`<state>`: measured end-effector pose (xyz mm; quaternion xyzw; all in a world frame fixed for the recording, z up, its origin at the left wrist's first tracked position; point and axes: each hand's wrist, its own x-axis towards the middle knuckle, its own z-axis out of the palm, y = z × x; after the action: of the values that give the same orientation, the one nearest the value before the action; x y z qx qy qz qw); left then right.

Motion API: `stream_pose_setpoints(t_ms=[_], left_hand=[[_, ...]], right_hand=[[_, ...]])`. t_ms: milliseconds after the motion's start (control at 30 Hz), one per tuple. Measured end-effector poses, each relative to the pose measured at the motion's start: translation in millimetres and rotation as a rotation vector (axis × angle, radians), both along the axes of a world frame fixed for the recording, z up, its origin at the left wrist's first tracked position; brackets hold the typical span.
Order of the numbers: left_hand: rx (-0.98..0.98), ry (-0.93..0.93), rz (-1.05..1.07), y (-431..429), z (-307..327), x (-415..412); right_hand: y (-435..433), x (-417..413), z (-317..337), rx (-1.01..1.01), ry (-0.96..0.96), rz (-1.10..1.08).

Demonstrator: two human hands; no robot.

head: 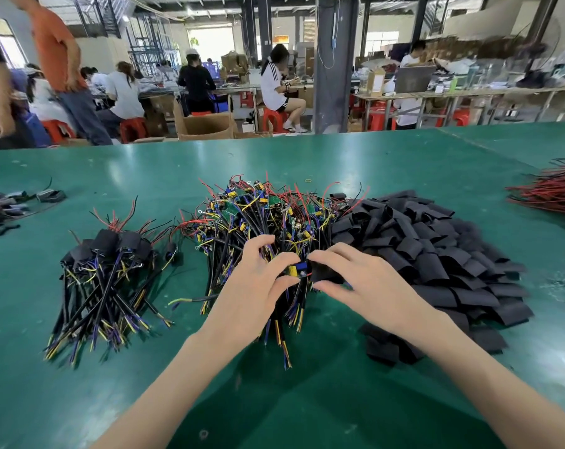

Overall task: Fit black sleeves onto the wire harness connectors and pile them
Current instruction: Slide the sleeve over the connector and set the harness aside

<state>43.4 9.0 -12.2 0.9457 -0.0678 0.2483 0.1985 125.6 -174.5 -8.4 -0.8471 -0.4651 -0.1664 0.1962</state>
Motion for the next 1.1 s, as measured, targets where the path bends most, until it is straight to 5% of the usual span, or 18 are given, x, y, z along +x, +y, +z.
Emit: stream_pose_setpoints(t_ms=[233, 500, 933, 1100], left_hand=[[-0.090, -0.033, 0.019, 2, -3, 3], [0.028, -0.037, -0.031, 4, -6, 7], [-0.093, -0.041, 0.002, 4, -7, 9], [-0.045, -0.092, -0.017, 6, -9, 13]], right_hand=[[7, 4, -11, 0.045, -0.001, 0.047], [7, 11, -19, 0.104, 0.084, 0.056], [14, 8, -13, 0.085, -0.178, 0.017], [12, 10, -17, 0.093, -0.116, 0.036]])
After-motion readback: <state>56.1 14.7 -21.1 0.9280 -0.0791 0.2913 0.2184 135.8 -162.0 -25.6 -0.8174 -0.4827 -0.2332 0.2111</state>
